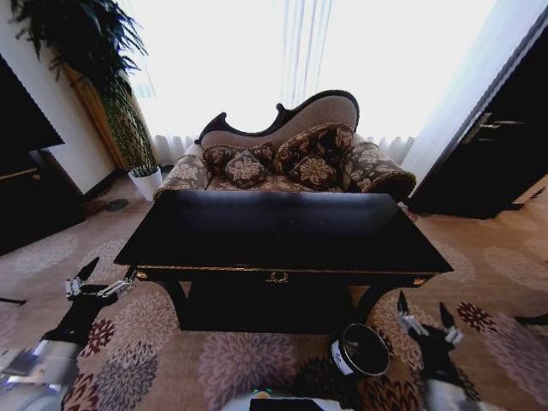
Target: Move to the front of the table and place the trash on the table into the trash bin.
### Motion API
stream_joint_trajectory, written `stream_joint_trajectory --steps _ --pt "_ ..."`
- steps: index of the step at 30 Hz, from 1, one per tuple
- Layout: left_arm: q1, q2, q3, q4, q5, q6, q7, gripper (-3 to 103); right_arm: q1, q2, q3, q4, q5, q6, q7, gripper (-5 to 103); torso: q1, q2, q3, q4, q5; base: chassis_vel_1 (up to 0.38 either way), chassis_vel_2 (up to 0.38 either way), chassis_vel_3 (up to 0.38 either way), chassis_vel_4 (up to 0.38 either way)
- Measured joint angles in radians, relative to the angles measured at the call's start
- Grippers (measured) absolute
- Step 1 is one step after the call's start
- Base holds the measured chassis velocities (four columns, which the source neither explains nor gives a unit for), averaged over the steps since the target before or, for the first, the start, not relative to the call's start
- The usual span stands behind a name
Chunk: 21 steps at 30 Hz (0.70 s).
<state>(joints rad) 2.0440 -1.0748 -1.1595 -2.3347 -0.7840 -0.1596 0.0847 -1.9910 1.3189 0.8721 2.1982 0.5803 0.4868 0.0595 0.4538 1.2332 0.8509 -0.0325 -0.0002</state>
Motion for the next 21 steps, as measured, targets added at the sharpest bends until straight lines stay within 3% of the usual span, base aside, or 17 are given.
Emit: stream_joint_trajectory --steps 1,4,7,9,13,21 --pt "0.000 0.000 0.000 0.000 0.000 0.000 0.000 100 0.002 -0.023 0.004 0.031 0.029 -0.060 0.007 100 0.000 0.000 0.000 0.0000 0.0001 0.000 0.000 0.000 0.000" --pt "0.000 0.000 0.000 0.000 0.000 0.000 0.000 100 0.009 -0.041 0.006 0.053 0.046 -0.108 0.016 100 0.000 0.000 0.000 0.0000 0.0001 0.000 0.000 0.000 0.000" --pt "0.000 0.000 0.000 0.000 0.000 0.000 0.000 100 0.052 -0.091 0.027 0.090 0.048 -0.225 0.026 100 0.000 0.000 0.000 0.0000 0.0001 0.000 0.000 0.000 0.000" --pt "0.000 0.000 0.000 0.000 0.000 0.000 0.000 100 0.061 -0.101 0.033 0.096 0.052 -0.248 0.028 100 0.000 0.000 0.000 0.0000 0.0001 0.000 0.000 0.000 0.000" --pt "0.000 0.000 0.000 0.000 0.000 0.000 0.000 100 0.128 -0.178 0.065 0.119 0.070 -0.374 0.018 100 0.000 0.000 0.000 0.0002 0.0002 0.000 0.000 0.000 0.000" --pt "0.000 0.000 0.000 0.000 0.000 0.000 0.000 100 0.158 -0.207 0.068 0.117 0.055 -0.414 -0.003 100 0.000 0.000 0.000 0.0001 0.0000 0.000 0.000 0.000 0.000"
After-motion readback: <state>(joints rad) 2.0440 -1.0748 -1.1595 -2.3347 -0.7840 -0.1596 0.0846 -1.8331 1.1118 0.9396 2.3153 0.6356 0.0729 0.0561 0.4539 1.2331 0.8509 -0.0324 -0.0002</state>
